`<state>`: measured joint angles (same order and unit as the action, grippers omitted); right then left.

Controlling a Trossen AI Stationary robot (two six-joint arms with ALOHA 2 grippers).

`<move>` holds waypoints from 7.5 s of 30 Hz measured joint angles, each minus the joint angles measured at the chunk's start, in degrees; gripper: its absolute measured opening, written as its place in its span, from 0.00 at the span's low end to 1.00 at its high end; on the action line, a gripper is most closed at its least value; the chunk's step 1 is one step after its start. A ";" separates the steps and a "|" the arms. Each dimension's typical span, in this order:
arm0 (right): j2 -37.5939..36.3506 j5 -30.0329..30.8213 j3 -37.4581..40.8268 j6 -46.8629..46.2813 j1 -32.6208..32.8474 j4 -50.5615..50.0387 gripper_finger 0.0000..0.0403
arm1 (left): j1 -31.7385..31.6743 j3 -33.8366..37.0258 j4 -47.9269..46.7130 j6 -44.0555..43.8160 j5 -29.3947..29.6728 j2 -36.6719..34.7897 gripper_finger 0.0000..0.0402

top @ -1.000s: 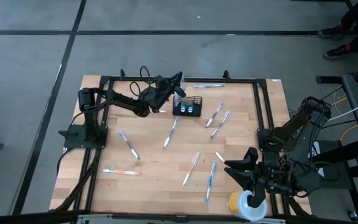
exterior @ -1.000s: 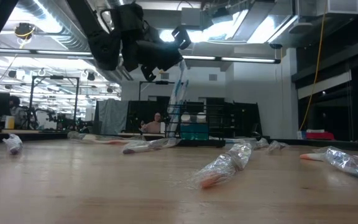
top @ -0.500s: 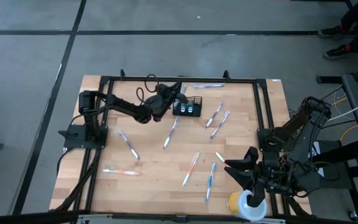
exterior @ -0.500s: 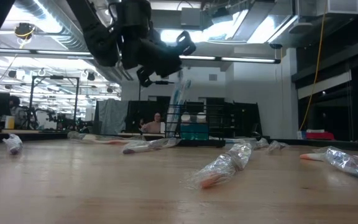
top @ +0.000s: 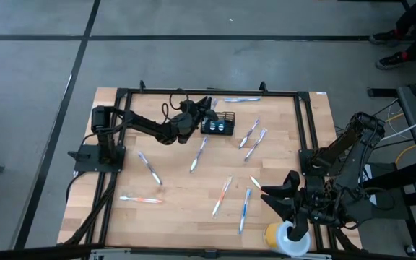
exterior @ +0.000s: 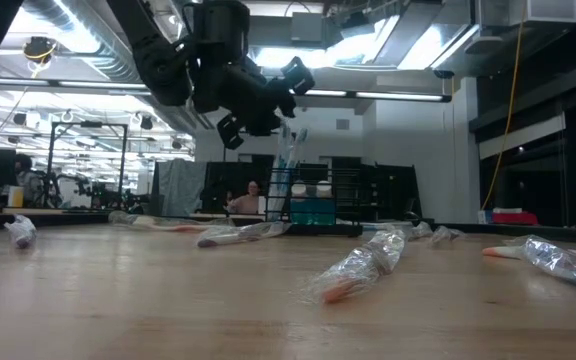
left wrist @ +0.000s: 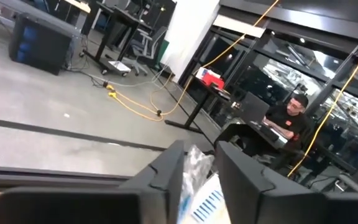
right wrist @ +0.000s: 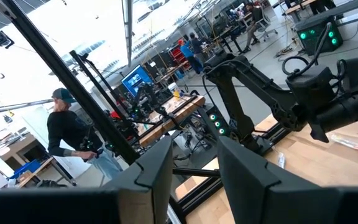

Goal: Pick & Place toothbrushing station
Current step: Put the top left blue toothbrush into the left section of the mesh organizer, then put the top blue toothbrush into the left section of the mesh organizer

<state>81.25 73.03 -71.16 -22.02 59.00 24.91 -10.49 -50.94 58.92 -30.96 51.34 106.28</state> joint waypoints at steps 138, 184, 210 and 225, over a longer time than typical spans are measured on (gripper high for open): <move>50.16 -59.25 -33.02 40.42 -99.80 -89.97 0.32 | 35.56 -16.41 -53.68 31.66 -4.08 -60.65 0.41; 43.36 -62.95 -32.89 44.82 -94.02 -85.44 0.07 | 39.81 -16.41 -53.59 36.20 1.08 -60.48 0.41; 47.47 -67.36 -30.19 41.07 -101.08 -82.60 0.32 | 39.81 -16.41 -52.68 34.47 2.81 -60.37 0.41; 45.66 -67.88 -21.27 38.85 -99.51 -76.69 0.12 | 39.81 -16.41 -51.24 34.20 2.81 -59.98 0.41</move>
<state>126.91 5.15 -92.43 16.83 -40.52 -51.78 29.32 -67.35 7.68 3.24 54.15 46.30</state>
